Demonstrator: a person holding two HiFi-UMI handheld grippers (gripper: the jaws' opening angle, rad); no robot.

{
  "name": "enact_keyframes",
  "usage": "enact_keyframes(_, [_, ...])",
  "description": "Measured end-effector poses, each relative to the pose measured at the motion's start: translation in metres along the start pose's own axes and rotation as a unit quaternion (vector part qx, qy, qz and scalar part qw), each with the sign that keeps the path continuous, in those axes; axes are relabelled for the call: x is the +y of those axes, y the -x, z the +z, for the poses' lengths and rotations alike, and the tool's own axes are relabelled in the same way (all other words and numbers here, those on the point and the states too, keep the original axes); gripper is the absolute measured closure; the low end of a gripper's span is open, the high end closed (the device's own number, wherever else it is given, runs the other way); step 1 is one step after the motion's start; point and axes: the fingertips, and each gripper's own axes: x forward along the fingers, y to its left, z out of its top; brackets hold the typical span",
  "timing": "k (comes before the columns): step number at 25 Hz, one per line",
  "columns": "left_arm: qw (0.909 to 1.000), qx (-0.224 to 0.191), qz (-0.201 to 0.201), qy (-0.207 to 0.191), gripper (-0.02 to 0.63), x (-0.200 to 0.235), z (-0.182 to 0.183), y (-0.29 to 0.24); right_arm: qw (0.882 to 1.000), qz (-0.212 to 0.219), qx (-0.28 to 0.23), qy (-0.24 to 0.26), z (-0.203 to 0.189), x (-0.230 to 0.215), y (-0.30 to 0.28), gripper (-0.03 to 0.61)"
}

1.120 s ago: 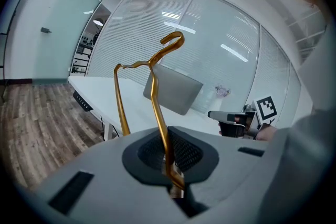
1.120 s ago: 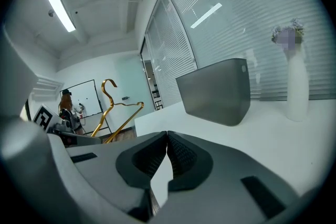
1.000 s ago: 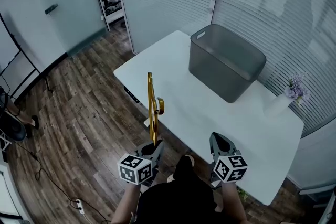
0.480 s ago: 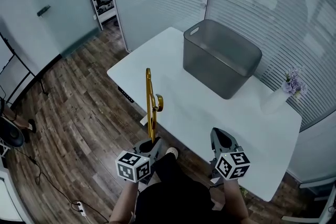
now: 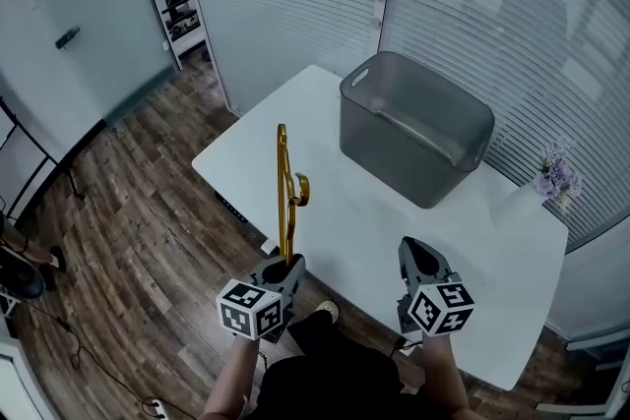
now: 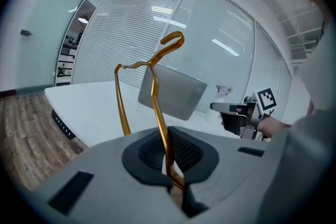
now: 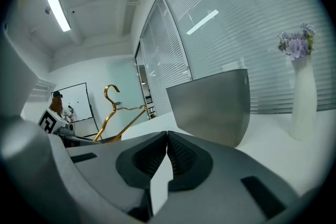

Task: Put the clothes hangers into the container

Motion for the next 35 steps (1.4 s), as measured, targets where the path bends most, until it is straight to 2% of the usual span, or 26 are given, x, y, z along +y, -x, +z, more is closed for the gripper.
enact_keyframes(14, [0.9994,0.01,-0.03,-0.015,0.606,0.059,0.05,-0.068,0.999,-0.03,-0.028,-0.013,0.036,-0.023,-0.074,0.552])
enact_keyframes(23, [0.999,0.018,-0.038,-0.016,0.606,0.07,0.064,-0.093,0.998,-0.034,-0.056,-0.011,0.068,-0.032,-0.09,0.552])
enact_keyframes(27, [0.9989,0.017,-0.039,-0.021,0.606,0.069,0.068,-0.098,0.998,-0.026,-0.054,-0.001,0.073,-0.029,-0.091,0.552])
enact_keyframes(35, [0.9967,0.029,-0.037,-0.066,0.604,0.073,0.079,-0.092,0.998,-0.032,-0.051,0.01,0.077,-0.033,-0.081,0.552])
